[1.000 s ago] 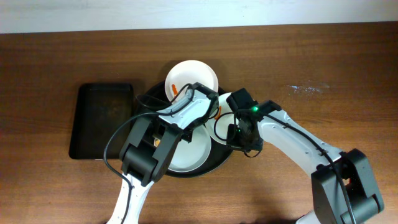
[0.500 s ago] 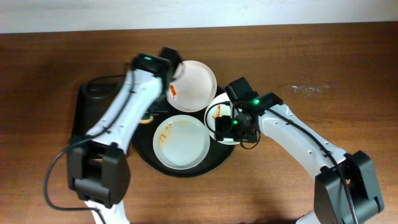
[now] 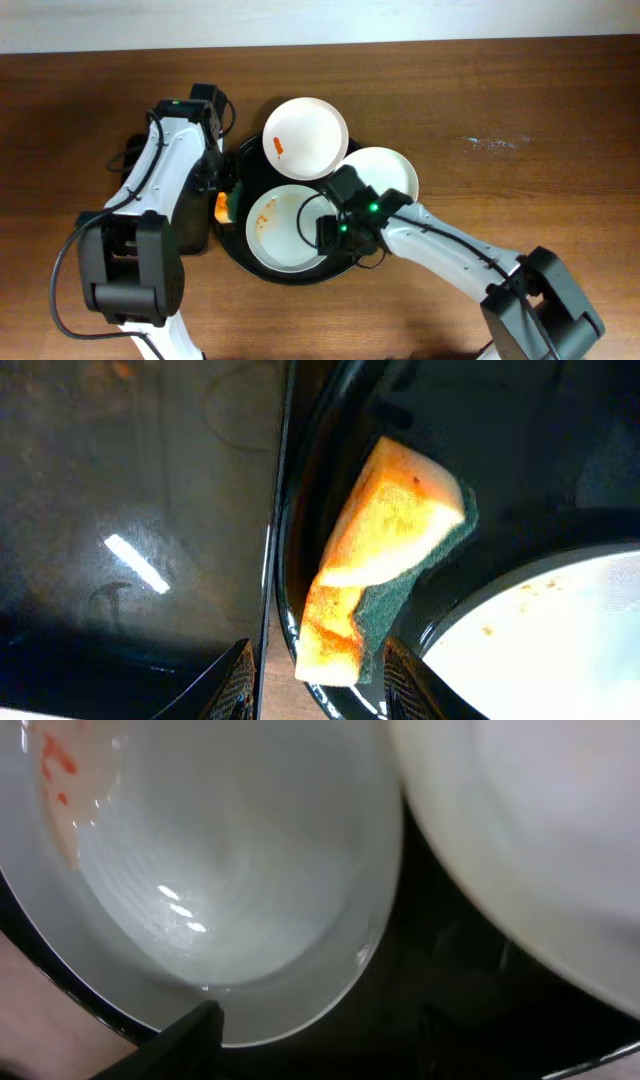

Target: Clean dirty plates on tray and stack at the side

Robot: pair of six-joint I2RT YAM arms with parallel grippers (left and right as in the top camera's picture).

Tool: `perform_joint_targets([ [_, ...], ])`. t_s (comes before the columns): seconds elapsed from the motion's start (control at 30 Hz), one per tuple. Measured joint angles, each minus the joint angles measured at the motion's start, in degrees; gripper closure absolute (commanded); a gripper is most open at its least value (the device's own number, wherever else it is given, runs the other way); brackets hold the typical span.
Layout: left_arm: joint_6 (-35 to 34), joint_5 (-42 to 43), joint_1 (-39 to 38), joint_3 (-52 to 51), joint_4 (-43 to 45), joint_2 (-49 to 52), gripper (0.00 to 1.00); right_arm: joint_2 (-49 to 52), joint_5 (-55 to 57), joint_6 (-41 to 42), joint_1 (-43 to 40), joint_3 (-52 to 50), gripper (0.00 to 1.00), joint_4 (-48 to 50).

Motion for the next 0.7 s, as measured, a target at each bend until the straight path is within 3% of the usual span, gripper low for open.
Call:
perform_joint_targets([
  [0.27, -0.02, 0.0, 0.0, -0.2, 1.14, 0.0, 0.6, 0.0, 10.16, 7.96, 5.03, -3.37, 0.42, 6.99],
  [0.5, 0.0, 0.02, 0.0, -0.22, 1.51, 0.0, 0.6, 2.73, 13.14, 10.91, 5.03, -5.68, 0.66, 15.13],
  [0.63, 0.0, 0.02, 0.0, -0.22, 1.53, 0.0, 0.6, 3.85, 13.86, 10.86, 5.03, -5.62, 0.95, 15.56],
  [0.7, 0.0, 0.02, 0.0, -0.22, 1.75, 0.0, 0.6, 3.98, 13.97, 11.43, 5.03, -5.6, 0.96, 15.63],
])
